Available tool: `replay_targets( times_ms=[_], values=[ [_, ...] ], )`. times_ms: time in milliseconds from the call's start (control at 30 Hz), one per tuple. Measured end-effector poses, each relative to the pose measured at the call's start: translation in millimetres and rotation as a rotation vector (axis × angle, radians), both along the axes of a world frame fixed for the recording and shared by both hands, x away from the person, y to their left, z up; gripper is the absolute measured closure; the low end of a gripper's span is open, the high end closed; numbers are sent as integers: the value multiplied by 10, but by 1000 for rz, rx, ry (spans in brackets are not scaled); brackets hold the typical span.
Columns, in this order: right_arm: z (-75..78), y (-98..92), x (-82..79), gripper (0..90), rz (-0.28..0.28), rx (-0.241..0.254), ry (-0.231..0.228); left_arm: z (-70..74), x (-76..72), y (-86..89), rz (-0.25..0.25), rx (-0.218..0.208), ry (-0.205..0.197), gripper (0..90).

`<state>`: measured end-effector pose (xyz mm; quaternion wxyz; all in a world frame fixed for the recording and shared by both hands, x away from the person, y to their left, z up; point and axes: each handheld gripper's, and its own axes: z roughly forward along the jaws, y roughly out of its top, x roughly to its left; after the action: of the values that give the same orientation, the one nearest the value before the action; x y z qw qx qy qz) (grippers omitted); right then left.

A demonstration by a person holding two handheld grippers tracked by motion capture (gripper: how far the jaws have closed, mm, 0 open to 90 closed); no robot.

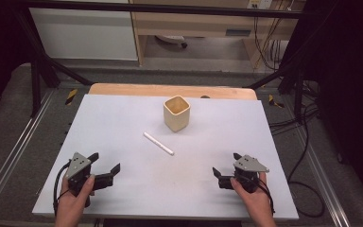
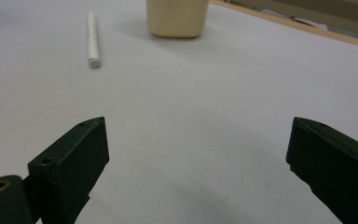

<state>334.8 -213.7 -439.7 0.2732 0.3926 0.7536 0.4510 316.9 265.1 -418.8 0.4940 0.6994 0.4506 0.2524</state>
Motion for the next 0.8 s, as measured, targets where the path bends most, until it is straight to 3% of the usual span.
replay_targets(
  times_ms=[300, 500, 600, 800],
  values=[
    [-37, 228, -62, 63, 119, -31, 41, 16, -8, -51, -10, 4, 18, 68],
    [23, 354, -23, 75, 124, -70, 49, 5, 2, -100, -38, 18, 26, 70],
    [53, 424, 54, 76, 134, -123, 67, -13, -13, -121, -44, 27, 35, 70],
    [169, 568, 216, 68, 147, -116, 94, -20, 1, -162, -46, 29, 39, 70]
  ],
)
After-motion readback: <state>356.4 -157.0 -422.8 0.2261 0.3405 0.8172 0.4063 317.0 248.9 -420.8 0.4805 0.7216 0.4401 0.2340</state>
